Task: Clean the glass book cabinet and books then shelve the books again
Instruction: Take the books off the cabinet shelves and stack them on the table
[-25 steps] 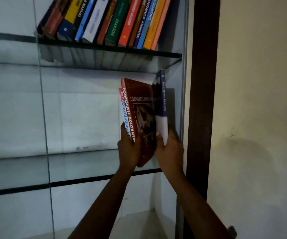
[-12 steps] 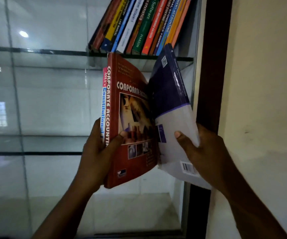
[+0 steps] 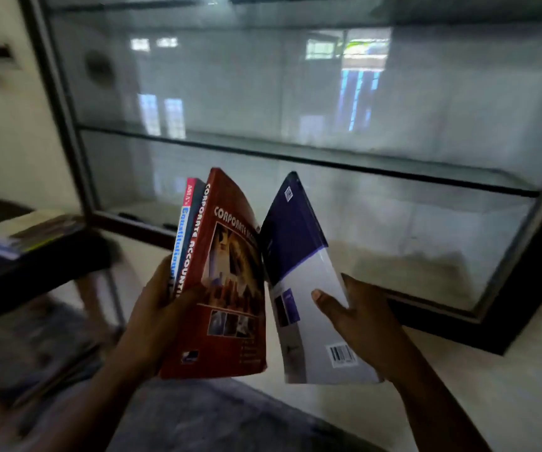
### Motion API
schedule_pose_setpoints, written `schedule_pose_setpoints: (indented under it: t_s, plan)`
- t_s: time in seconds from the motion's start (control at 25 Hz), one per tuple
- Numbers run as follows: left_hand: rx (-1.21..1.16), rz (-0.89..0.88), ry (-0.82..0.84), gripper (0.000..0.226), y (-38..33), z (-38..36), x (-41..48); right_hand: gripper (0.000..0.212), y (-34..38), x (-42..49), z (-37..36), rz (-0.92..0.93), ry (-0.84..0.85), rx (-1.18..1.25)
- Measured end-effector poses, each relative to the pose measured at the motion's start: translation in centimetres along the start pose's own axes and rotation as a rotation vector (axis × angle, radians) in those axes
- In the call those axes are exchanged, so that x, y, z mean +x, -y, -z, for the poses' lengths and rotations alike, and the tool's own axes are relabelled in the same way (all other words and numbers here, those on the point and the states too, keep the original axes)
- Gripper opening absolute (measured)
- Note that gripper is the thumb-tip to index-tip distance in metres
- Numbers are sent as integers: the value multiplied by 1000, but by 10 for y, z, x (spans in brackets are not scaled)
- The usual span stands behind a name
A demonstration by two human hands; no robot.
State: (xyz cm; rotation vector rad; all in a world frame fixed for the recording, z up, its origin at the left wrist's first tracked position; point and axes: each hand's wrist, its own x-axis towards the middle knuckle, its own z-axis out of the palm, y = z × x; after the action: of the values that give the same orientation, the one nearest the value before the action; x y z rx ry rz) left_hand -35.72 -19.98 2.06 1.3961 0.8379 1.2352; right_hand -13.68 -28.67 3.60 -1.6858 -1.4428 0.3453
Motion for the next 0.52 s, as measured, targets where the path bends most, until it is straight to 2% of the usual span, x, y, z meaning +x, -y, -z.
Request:
schedule_pose_setpoints:
  t_s: [0.24, 0.52]
  plan:
    - [90, 147, -372, 39, 34, 159, -36, 27, 55, 26, -157, 47, 385, 6]
    - [126, 225, -724, 37, 54, 323, -10, 28, 109, 107, -344, 169, 591, 19]
